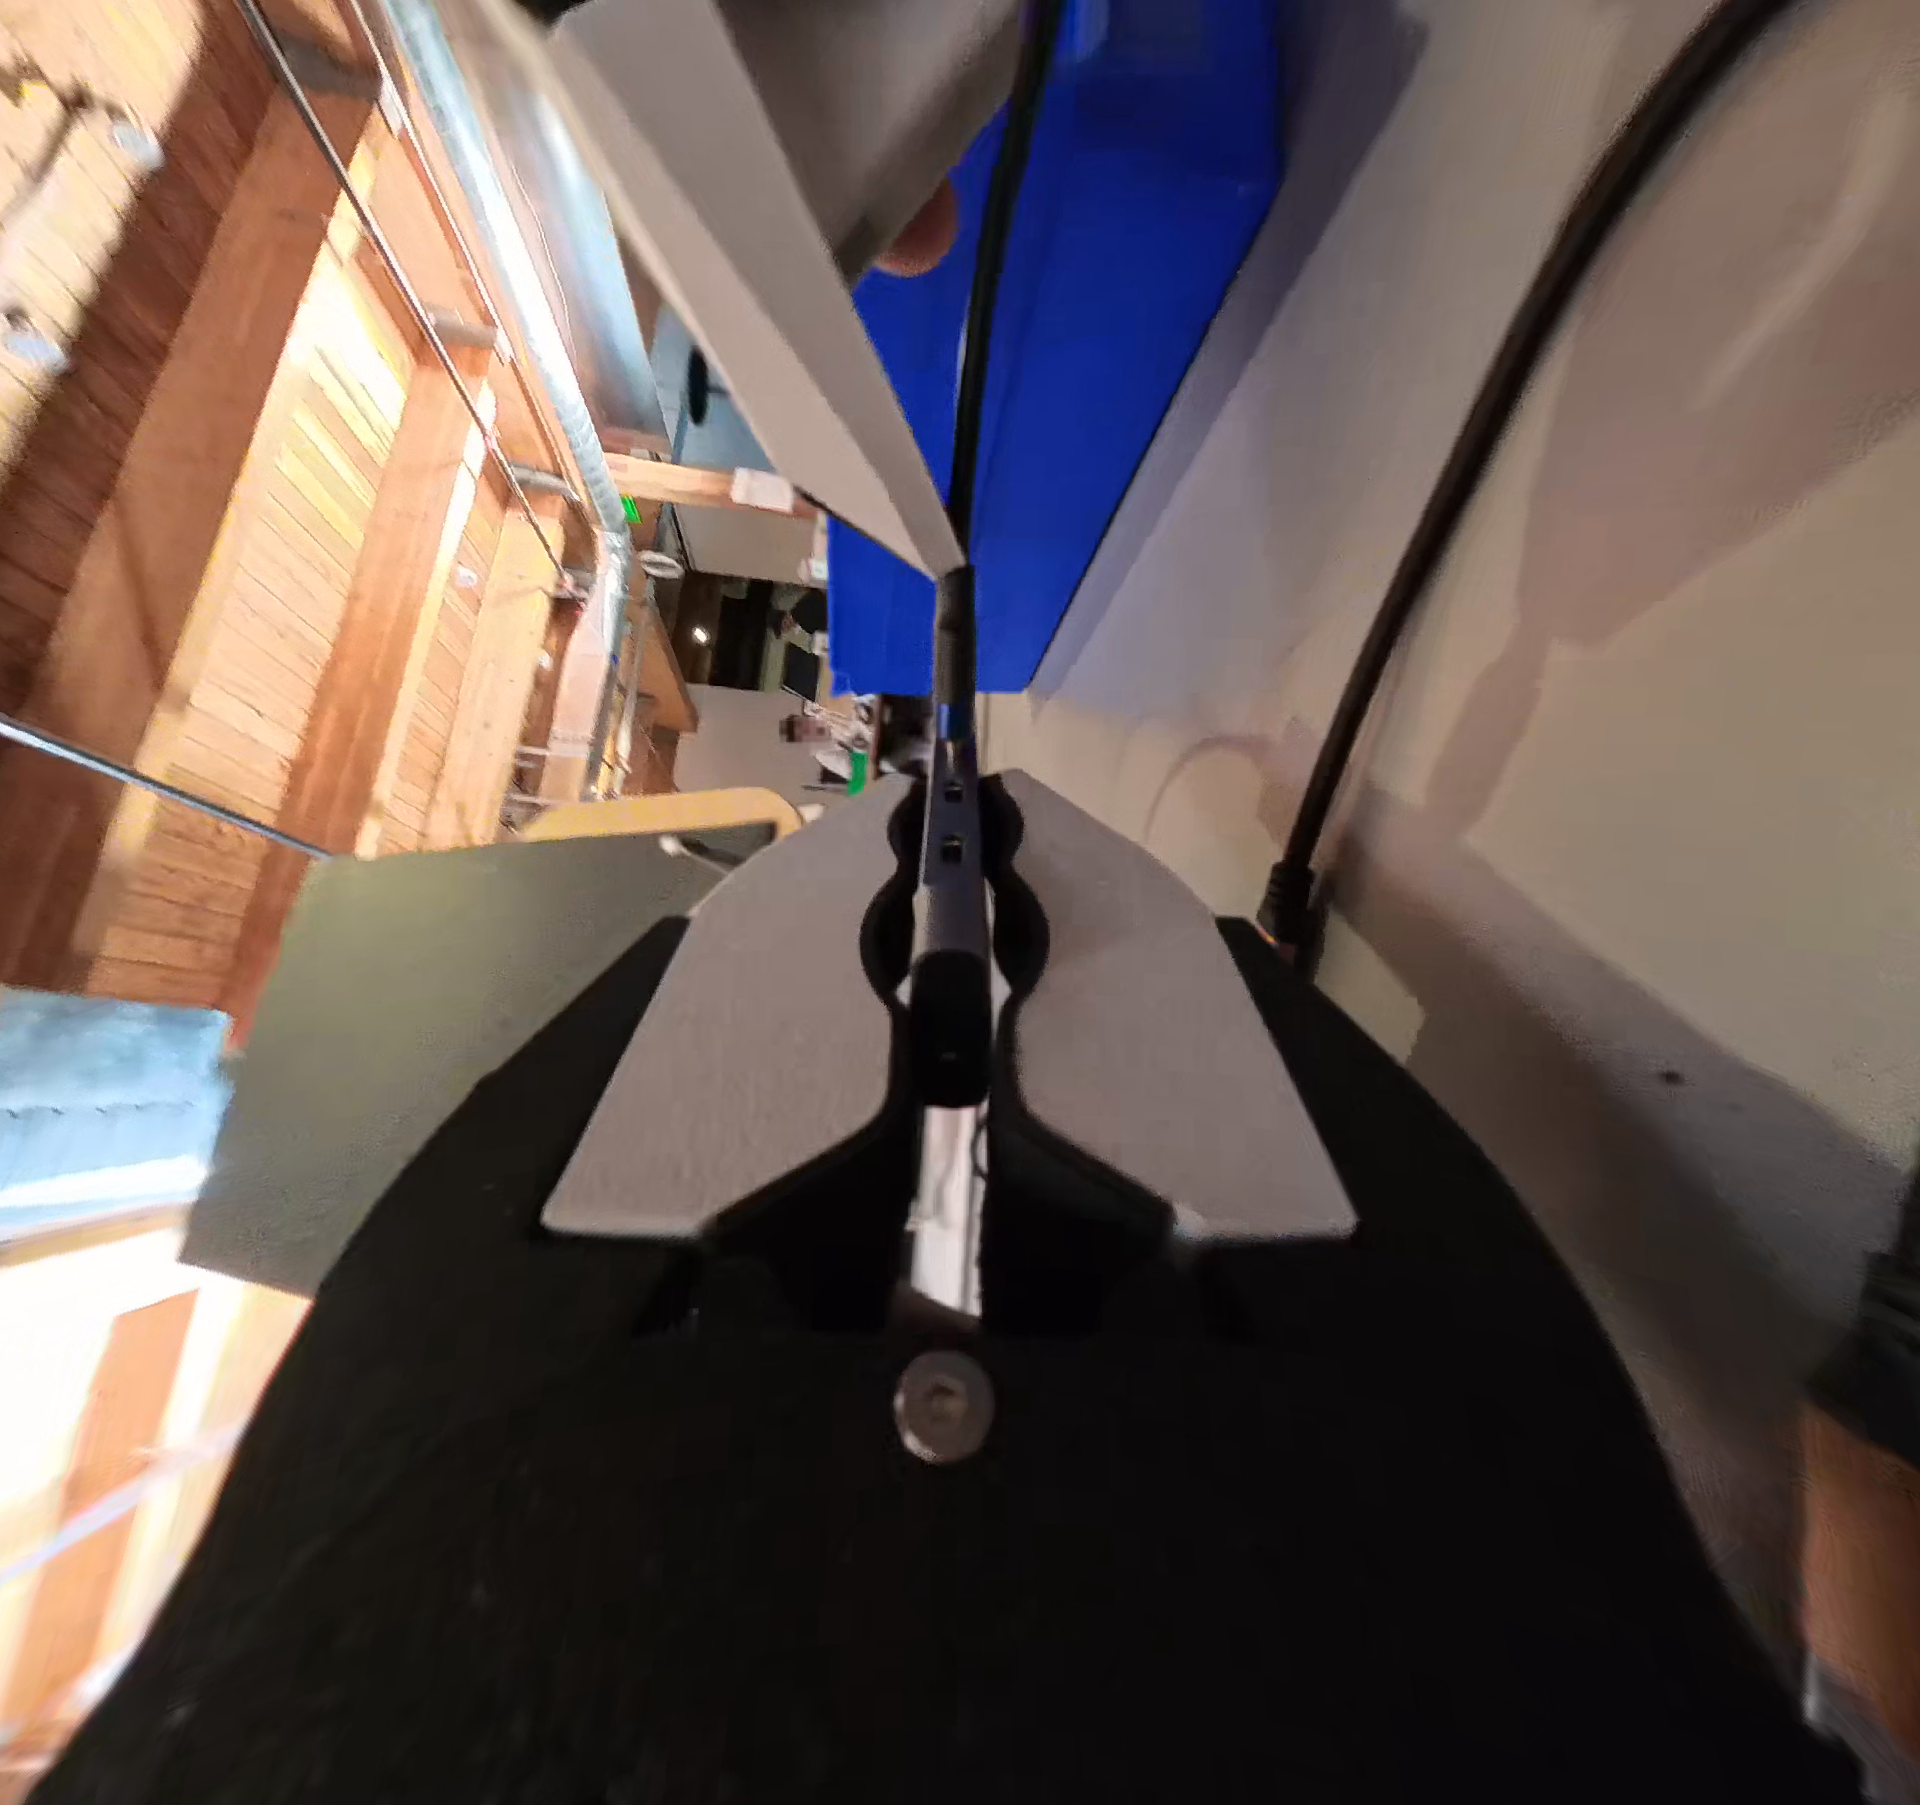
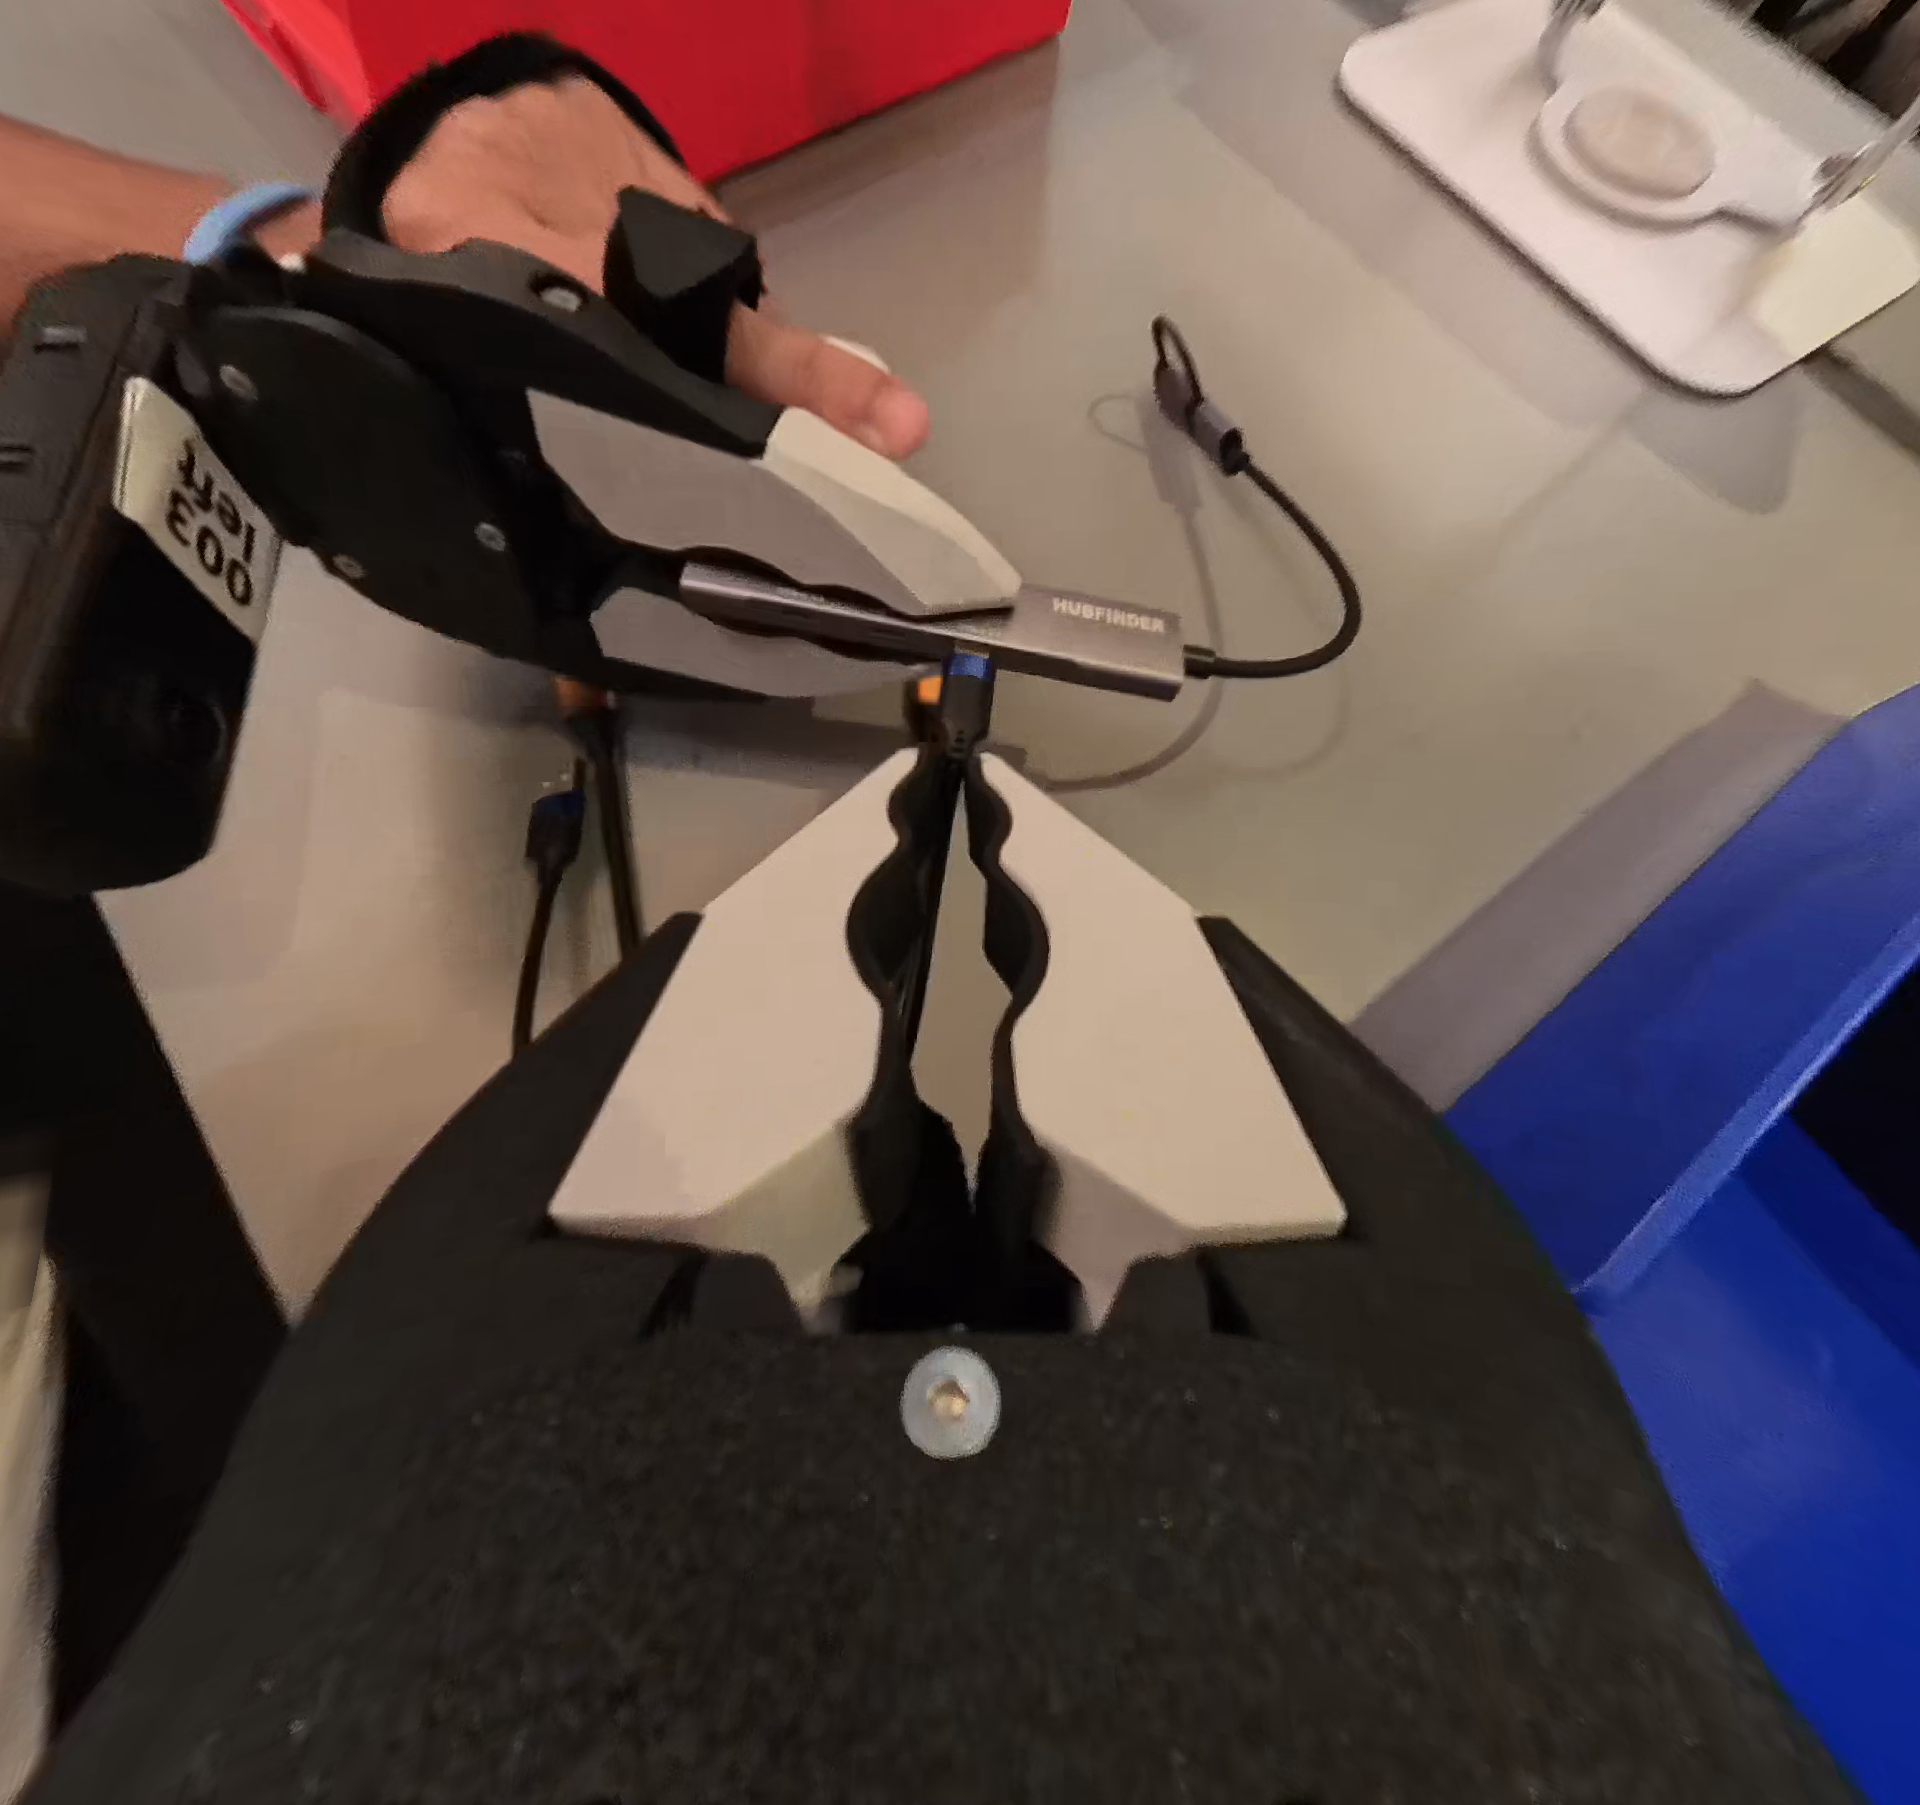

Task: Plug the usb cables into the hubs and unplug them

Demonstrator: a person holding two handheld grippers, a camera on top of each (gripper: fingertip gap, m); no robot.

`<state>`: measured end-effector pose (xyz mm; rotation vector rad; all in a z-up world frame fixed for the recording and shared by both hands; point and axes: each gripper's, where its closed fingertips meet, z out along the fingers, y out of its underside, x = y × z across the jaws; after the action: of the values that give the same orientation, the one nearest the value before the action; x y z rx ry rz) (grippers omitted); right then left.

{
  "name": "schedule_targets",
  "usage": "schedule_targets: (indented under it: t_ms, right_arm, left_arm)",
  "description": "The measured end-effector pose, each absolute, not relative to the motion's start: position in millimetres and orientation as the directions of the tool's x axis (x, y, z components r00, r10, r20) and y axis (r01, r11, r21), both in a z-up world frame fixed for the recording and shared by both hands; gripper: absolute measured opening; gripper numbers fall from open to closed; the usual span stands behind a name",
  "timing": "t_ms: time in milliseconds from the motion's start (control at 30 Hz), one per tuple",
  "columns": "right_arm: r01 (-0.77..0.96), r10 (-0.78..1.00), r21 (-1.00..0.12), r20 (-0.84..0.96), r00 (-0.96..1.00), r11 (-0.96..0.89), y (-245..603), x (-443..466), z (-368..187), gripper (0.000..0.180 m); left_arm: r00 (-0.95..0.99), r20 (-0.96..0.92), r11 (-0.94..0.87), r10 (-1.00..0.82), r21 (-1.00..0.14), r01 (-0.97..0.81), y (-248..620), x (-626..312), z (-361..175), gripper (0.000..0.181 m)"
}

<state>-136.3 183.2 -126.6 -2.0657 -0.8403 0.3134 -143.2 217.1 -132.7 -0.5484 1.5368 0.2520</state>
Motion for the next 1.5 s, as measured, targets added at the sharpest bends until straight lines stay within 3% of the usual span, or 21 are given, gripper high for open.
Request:
schedule_targets:
  t_ms: [133,367,433,600,667,767,833,900,1100,1267,1500]
  right_arm:
    - [0.406,0.621,-0.86,0.141,0.771,-0.309,195,-137,-120,0.009]
    - [0.344,0.605,-0.896,0.112,0.788,-0.281,200,-138,-120,0.009]
    - [0.329,0.636,-0.904,0.086,0.767,-0.274,196,-144,-116,0.019]
    - [0.328,0.619,-0.911,0.112,0.777,-0.248,195,-134,-107,0.022]
    - [0.264,0.597,-0.94,0.085,0.797,-0.218,197,-121,-98,0.022]
    - [0.024,0.578,-0.993,-0.047,0.815,-0.115,191,-103,-59,0.021]
    - [-0.019,0.525,-0.998,-0.045,0.85,-0.055,191,-84,-43,0.02]
    - [0.009,0.455,-0.998,-0.018,0.89,-0.057,194,-66,-41,0.018]
    - [0.286,0.584,-0.946,0.146,0.799,-0.155,188,-116,-82,0.02]
    - [0.281,0.633,-0.952,0.142,0.761,-0.124,191,-155,-86,0.025]
    - [0.304,0.584,-0.945,0.182,0.791,-0.118,196,-157,-86,0.01]
  left_arm:
    - [0.094,-0.953,0.809,-0.287,-0.294,-0.508,227,-148,-128,0.01]
    - [0.107,-0.94,0.784,-0.325,-0.331,-0.525,232,-150,-129,0.01]
    - [0.113,-0.937,0.777,-0.332,-0.339,-0.531,233,-150,-129,0.009]
    - [0.139,-0.927,0.757,-0.347,-0.365,-0.542,239,-154,-124,0.009]
    - [0.16,-0.918,0.747,-0.363,-0.389,-0.539,241,-155,-121,0.01]
    - [0.203,-0.898,0.717,-0.391,-0.436,-0.544,247,-159,-116,0.009]
    - [0.235,-0.884,0.708,-0.404,-0.465,-0.532,250,-162,-110,0.009]
    - [0.277,-0.867,0.699,-0.414,-0.498,-0.513,252,-165,-103,0.009]
    - [0.331,-0.849,0.733,-0.411,-0.524,-0.434,235,-165,-84,0.009]
    - [0.291,-0.869,0.757,-0.4,-0.492,-0.429,220,-157,-90,0.009]
    - [0.262,-0.872,0.755,-0.414,-0.49,-0.435,212,-153,-95,0.009]
